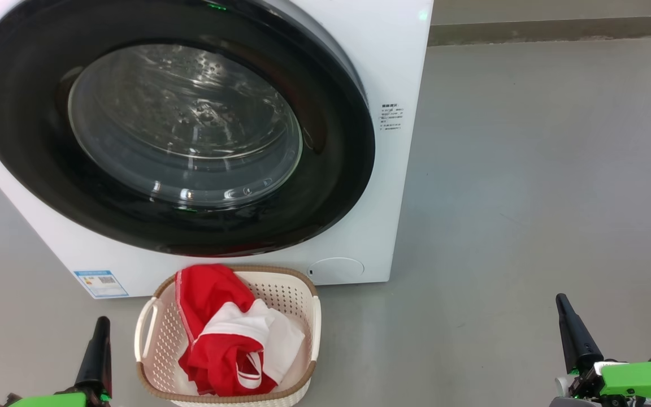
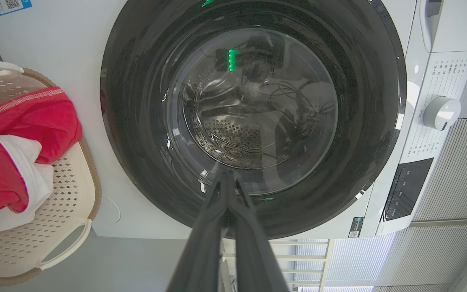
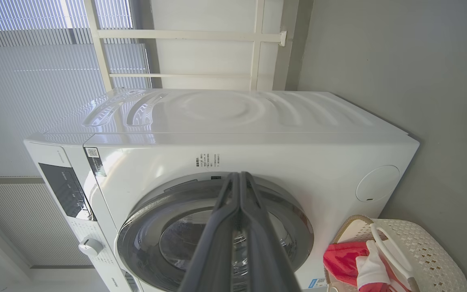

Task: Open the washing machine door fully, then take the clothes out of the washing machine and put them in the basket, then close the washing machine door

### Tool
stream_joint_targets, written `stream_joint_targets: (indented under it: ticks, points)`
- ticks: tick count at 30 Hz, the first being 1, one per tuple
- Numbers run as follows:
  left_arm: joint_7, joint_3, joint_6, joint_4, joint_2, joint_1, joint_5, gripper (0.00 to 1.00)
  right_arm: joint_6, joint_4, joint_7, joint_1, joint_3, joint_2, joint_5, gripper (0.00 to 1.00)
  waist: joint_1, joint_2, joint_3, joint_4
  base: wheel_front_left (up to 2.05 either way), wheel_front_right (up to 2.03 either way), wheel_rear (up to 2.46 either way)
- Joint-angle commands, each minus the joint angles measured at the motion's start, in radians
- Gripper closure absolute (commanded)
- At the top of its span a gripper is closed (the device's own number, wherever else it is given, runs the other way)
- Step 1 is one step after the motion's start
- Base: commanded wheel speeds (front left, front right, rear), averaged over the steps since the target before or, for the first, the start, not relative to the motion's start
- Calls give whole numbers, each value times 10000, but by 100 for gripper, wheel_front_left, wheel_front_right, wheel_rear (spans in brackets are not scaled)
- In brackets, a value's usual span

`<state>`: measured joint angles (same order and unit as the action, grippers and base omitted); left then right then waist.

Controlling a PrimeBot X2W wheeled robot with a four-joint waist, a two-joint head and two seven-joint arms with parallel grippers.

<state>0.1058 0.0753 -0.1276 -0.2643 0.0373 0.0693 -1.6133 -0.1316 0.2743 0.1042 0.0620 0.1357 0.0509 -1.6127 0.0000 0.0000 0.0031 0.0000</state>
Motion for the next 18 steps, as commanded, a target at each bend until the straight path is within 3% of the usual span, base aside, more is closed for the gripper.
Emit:
stream_joint_targets:
  ticks: [1,18]
  points:
    - [56,362,-31,192,153,386,28,100,9,-297,66,456,-248,21,17,100,0,0,0,0,0,0,0]
    - [62,370,-31,192,148,386,35,100,9,-297,74,457,-239,15,25,100,0,0,0,0,0,0,0]
